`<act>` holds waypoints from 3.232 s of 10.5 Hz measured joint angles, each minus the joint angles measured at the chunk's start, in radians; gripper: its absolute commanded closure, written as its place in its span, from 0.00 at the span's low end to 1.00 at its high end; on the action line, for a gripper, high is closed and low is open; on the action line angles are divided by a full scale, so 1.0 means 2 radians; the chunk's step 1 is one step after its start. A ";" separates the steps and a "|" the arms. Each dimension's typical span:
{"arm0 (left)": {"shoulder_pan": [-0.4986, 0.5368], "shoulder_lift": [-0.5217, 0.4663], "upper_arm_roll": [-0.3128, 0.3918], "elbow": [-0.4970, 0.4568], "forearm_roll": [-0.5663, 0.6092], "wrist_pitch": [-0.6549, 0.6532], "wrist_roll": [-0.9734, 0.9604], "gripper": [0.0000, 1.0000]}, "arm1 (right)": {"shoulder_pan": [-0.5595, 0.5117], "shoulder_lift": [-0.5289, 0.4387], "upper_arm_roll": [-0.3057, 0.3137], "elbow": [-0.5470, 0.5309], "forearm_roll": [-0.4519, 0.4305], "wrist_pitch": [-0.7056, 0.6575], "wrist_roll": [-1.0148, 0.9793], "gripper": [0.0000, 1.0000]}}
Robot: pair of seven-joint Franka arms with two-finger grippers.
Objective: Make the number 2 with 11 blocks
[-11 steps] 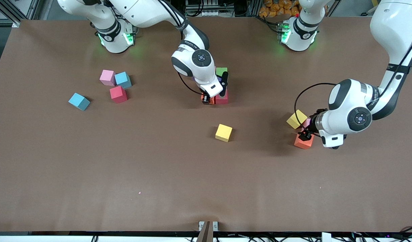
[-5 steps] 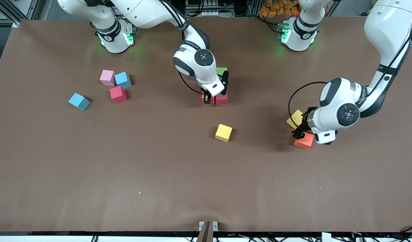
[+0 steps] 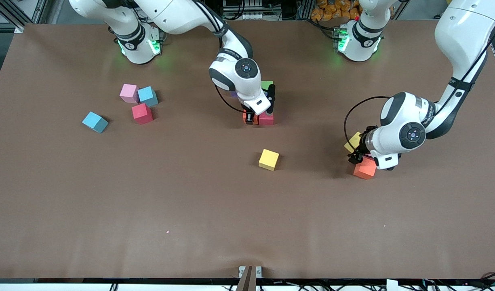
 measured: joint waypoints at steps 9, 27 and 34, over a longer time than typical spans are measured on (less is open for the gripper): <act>0.027 -0.015 -0.001 -0.025 0.000 -0.005 0.047 0.00 | 0.015 0.002 -0.014 0.007 0.000 0.001 0.000 0.00; 0.030 0.021 0.003 -0.028 0.001 0.016 0.062 0.97 | -0.296 -0.253 -0.024 -0.209 0.033 -0.119 -0.067 0.00; 0.025 0.019 -0.050 0.012 0.001 -0.016 0.016 1.00 | -0.357 -0.254 -0.024 -0.261 0.069 -0.101 0.094 0.00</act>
